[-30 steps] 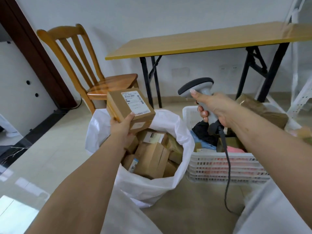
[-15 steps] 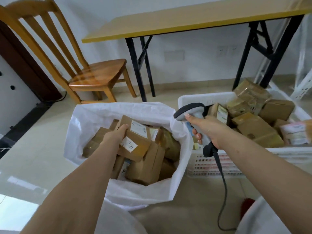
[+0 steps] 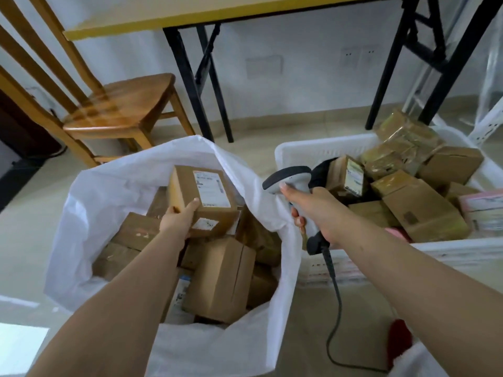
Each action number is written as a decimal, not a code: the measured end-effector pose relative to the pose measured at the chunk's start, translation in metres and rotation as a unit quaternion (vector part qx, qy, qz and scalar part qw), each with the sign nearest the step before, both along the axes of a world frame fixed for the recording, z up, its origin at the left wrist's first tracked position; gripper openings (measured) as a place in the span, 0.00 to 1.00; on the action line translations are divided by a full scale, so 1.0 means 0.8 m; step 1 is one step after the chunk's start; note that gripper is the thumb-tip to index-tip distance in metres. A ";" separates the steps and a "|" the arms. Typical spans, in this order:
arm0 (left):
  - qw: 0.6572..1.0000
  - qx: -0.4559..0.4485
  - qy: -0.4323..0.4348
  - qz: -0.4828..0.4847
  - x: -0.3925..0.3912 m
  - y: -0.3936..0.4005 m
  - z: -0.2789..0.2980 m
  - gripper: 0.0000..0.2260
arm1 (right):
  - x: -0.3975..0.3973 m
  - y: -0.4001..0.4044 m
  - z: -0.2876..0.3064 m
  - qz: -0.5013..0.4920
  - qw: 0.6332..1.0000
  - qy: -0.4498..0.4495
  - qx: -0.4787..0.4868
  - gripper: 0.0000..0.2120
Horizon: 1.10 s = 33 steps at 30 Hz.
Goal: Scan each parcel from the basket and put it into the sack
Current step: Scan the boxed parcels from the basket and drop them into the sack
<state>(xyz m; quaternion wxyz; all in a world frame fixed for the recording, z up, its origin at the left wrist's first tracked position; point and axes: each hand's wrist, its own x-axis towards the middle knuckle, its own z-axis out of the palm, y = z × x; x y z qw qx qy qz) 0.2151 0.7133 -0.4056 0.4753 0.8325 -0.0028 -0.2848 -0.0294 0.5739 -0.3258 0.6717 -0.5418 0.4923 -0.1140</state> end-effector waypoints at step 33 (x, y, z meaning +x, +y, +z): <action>0.872 -0.029 -0.238 -0.426 -0.329 -0.499 0.005 0.32 | -0.215 -0.306 -0.110 -0.397 0.903 -0.160 0.046 0.12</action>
